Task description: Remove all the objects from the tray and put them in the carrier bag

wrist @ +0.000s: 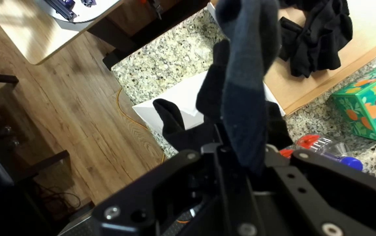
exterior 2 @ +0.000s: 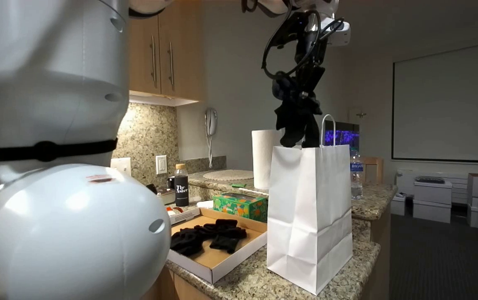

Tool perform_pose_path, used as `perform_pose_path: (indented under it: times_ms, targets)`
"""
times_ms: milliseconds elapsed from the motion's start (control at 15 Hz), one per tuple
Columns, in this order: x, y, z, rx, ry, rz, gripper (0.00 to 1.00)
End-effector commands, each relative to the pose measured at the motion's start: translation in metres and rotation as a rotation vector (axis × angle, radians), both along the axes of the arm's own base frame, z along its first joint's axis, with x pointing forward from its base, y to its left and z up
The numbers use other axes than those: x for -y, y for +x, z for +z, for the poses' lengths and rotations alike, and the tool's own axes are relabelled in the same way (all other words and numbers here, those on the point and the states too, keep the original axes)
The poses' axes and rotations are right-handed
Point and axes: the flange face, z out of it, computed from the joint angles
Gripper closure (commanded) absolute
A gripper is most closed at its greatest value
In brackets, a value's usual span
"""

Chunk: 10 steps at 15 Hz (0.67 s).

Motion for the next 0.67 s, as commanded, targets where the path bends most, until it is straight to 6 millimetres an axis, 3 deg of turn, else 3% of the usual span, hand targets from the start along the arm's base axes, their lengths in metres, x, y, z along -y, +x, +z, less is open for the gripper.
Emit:
perform_pose_path:
  times_ms: [0, 200, 267, 400, 600]
  targets:
    - [0.0078, 0.0042, -0.0082, 0.018, 0.04, 0.012, 0.91]
    - [0.0083, 0.0083, -0.0126, 0.017, 0.048, 0.014, 0.9]
    - [0.0081, 0.0092, -0.0132, 0.017, 0.05, 0.014, 0.64]
    - [0.0077, 0.0093, -0.0126, 0.02, 0.055, 0.015, 0.6]
    - [0.0079, 0.0071, -0.0095, 0.024, 0.059, 0.015, 0.42]
